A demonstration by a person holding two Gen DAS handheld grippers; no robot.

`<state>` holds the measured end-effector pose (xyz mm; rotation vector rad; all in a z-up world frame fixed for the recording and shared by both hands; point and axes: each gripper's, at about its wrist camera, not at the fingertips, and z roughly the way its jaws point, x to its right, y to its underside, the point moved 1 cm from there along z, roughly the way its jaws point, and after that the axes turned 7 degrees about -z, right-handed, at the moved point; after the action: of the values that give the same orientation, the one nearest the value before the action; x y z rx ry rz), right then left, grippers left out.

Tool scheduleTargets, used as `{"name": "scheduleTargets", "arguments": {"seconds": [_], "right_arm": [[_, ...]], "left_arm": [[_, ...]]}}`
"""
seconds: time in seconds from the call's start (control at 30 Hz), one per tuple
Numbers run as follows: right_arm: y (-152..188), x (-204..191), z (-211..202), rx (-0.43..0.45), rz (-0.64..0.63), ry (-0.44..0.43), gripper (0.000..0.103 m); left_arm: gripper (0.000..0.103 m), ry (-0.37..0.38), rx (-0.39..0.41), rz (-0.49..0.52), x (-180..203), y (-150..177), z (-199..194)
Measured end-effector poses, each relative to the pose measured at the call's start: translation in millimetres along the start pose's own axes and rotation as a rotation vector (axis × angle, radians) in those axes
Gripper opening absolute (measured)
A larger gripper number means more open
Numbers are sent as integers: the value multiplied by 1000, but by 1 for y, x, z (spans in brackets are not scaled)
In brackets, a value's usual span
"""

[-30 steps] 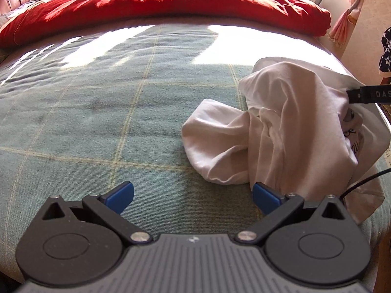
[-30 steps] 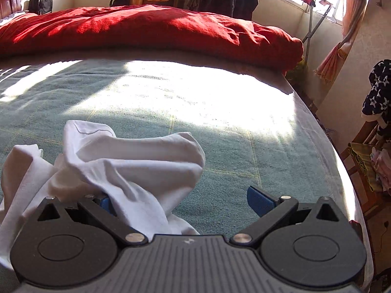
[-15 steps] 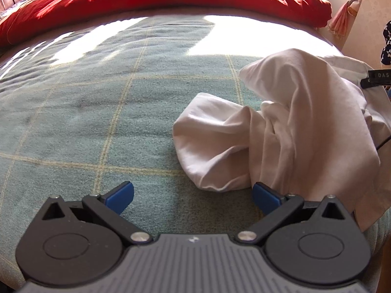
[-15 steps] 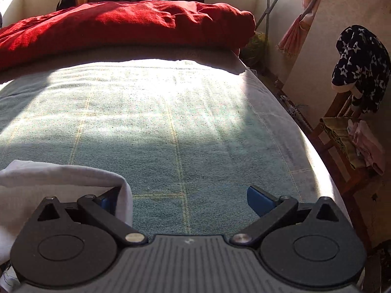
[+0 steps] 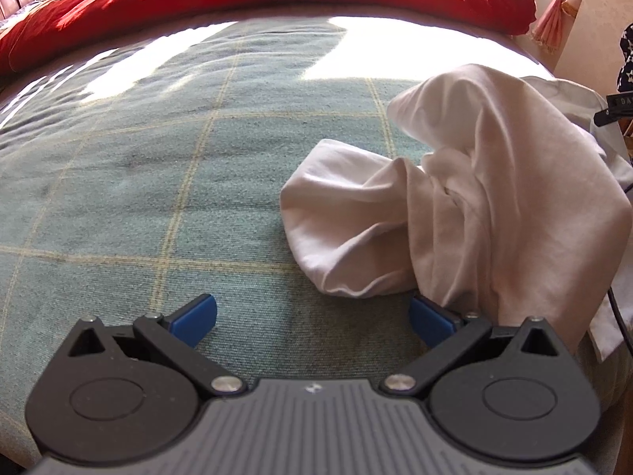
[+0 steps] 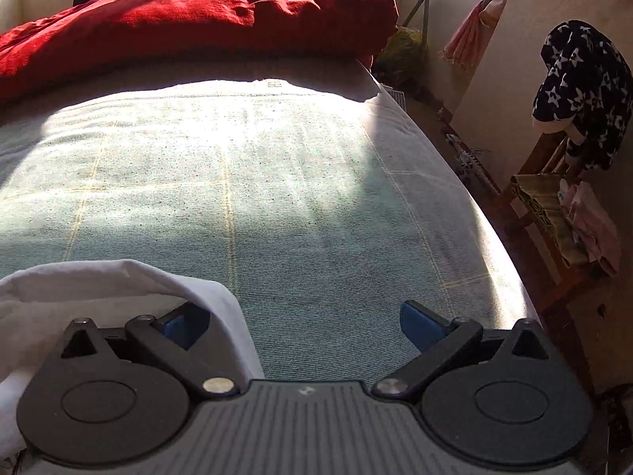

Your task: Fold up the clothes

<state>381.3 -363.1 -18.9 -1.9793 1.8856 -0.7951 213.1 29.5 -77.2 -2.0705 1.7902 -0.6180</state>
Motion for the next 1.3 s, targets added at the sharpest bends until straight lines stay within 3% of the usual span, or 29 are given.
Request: {"name": "scheduleTargets", "arguments": {"seconds": [0.1,0.23,0.5,0.6,0.7,0.9,1.07,1.3], "right_arm": [[-3,-22,-28,47,-57,-159,103],[-17,-73,-43,64,-247,-239,103],[-41,-172,-2,-24,-688,-158,103],[-36,-187,21,-58,-749,-100,103],[-39,-185,32,-19,-703,-32,103],[-58,-143,49,41,-465,62,103],[-62,-118,65,-10,-349,-97,103],[-51,-141,30,34,-453,-293,103]], "left_arm": [[102,2,4,-6,0,-1,0],[102,5,7,-1,1,0,-2],[102,-6,1,-18,-8,1,1],[102,-18,6,-27,-12,0,4],[102,-24,12,-33,-14,-1,6],[102,-35,18,-25,-10,-4,12],[102,-35,20,-14,-8,-5,14],[102,-32,22,-8,-9,-5,17]]}}
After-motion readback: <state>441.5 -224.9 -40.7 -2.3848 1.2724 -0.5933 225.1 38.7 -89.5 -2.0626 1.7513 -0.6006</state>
